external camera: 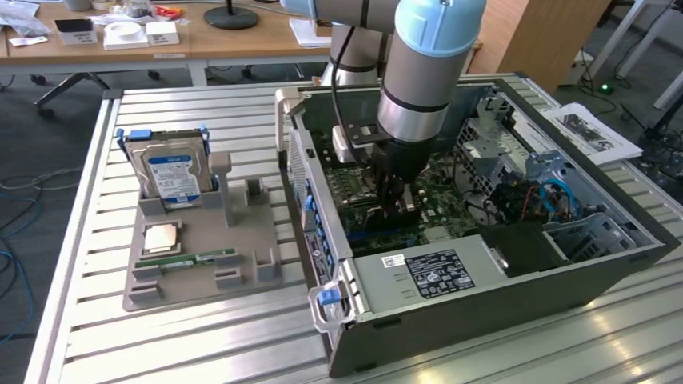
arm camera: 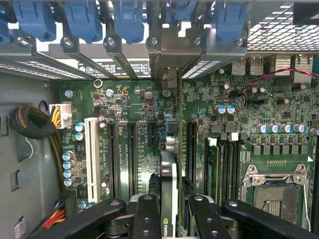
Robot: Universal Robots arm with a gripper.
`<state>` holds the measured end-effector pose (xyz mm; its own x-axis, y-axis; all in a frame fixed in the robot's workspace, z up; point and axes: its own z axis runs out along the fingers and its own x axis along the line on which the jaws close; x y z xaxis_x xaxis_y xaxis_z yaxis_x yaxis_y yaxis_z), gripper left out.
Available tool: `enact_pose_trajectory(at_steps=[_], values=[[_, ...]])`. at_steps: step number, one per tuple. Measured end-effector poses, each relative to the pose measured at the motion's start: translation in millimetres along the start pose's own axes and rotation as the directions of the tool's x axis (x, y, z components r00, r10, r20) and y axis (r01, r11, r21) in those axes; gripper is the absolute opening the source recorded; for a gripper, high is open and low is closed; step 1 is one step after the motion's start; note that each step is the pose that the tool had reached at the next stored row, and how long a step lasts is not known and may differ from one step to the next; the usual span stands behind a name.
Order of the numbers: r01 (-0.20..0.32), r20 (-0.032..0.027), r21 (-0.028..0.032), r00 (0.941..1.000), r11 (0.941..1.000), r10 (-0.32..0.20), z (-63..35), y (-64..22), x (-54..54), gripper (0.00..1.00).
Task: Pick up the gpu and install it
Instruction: 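Insert the gpu into the slot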
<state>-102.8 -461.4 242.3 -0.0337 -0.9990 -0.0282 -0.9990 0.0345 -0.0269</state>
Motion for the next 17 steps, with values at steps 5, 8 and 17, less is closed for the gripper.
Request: enact_pose_trajectory(at_steps=[5, 8, 17], values=[[-0.001, 0.0003, -0.0002, 1.0, 1.0, 0.001, 0.1, 0.3, 0.0, 0.27], [0.0, -0.0002, -0.0001, 1.0, 1.0, 0.0, -1.4, 0.0, 0.0, 0.34], [0.0, -0.0001, -0.0001, 1.0, 1.0, 0.0, -31.3, -0.8, -0.9, 0.34]])
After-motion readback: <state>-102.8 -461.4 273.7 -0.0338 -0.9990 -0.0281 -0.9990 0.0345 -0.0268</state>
